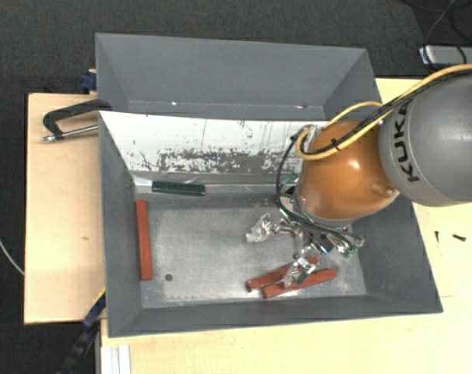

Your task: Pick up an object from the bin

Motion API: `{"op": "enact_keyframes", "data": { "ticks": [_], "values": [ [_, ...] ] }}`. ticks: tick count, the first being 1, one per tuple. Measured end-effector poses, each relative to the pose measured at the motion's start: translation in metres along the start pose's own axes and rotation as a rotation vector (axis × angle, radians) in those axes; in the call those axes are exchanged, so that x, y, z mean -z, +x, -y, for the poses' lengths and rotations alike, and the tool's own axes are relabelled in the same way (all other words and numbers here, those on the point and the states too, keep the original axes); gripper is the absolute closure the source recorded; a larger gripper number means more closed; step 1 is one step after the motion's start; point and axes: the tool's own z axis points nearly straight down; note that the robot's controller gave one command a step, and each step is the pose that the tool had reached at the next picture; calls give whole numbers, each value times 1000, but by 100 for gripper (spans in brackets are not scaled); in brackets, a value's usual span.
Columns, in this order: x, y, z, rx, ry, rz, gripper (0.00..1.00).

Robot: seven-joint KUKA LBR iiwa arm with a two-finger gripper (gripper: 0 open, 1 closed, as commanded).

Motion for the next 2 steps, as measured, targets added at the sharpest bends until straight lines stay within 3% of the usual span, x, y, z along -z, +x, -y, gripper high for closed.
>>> {"op": "enact_keyframes", "data": {
  "ticks": [1,2],
  "values": [
    [-3,9,1,148,1,-25,100],
    [-3,9,1,148,0,-25,100]
  ]
}}
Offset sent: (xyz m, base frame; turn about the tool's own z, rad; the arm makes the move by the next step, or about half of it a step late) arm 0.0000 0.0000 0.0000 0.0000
